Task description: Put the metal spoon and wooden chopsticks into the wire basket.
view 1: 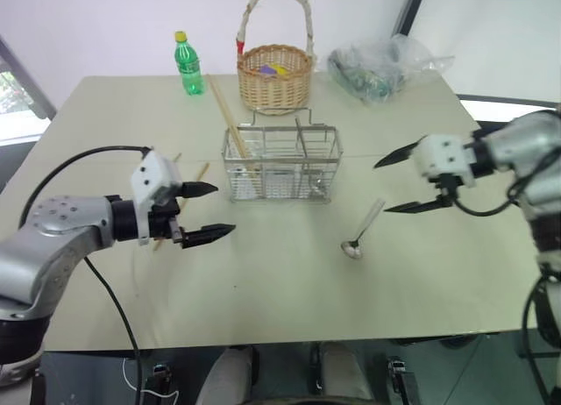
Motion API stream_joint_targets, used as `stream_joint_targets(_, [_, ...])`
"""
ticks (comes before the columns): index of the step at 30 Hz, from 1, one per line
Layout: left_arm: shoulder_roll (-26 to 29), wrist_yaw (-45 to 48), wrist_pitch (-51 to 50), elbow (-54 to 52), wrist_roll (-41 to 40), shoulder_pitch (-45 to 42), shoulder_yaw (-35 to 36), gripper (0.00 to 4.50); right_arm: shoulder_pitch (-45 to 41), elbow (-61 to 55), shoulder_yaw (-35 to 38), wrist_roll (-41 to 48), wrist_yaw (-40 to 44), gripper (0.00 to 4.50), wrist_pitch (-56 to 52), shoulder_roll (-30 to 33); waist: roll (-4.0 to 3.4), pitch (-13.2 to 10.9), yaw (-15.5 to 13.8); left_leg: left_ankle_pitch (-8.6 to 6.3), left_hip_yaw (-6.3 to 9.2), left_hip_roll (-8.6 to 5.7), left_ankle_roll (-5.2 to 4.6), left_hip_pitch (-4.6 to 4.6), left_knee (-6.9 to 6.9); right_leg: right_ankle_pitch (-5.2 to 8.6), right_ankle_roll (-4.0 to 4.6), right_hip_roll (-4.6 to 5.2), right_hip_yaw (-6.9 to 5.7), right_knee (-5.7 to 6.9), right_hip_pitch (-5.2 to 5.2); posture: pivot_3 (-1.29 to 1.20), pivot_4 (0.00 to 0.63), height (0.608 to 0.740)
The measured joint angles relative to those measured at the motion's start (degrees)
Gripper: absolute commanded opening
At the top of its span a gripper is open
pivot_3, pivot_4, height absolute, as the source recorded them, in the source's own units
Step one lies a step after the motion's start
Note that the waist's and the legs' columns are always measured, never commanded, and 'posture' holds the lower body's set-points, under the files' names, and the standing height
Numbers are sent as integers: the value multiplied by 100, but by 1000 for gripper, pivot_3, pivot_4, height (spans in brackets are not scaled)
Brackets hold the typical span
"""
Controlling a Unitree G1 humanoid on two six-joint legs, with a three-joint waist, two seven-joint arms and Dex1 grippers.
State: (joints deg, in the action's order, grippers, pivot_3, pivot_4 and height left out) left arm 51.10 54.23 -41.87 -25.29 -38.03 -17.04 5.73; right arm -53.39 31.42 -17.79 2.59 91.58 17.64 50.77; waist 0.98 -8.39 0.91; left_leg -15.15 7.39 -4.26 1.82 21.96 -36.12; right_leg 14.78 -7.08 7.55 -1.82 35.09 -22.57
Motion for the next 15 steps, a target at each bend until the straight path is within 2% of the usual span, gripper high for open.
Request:
stream_joint_targets(4, [-58, 52, -1, 57, 14, -94, -198, 4500, -842, 1565, -1016, -1409, -77, 4468, 2260, -276, 10, -13, -18, 4, 6, -7, 6, 0, 2, -1, -2, -1, 1, 10, -4, 0, 150, 674])
stream_joint_targets(6, [-62, 43, -1, 63, 23, -97, -205, 4500, -1152, 2201, -1303, -1879, -141, 4468, 3000, -399, 12, -14, -7, 22, 9, -6, 38, -1, 5, -2, -4, -3, 2, 11, -3, 0, 150, 674])
stream_joint_targets(11, [-155, -79, -34, 11, 1, -105, -206, 4500, -1333, 2965, -1518, -2189, -135, 4468, 3765, -817, 13, -14, 23, 29, 11, 2, 50, -22, 13, -3, -4, -16, 11, 13, 8, 0, 150, 674])
stream_joint_targets(15, [-180, -202, -55, -162, -20, -37, -199, 4500, -1341, 3143, -1546, -2143, 42, 4468, 3903, -1177, 11, -17, 34, 23, 14, 10, 40, -50, 20, -3, -2, -25, 17, 22, 26, 0, 150, 674])
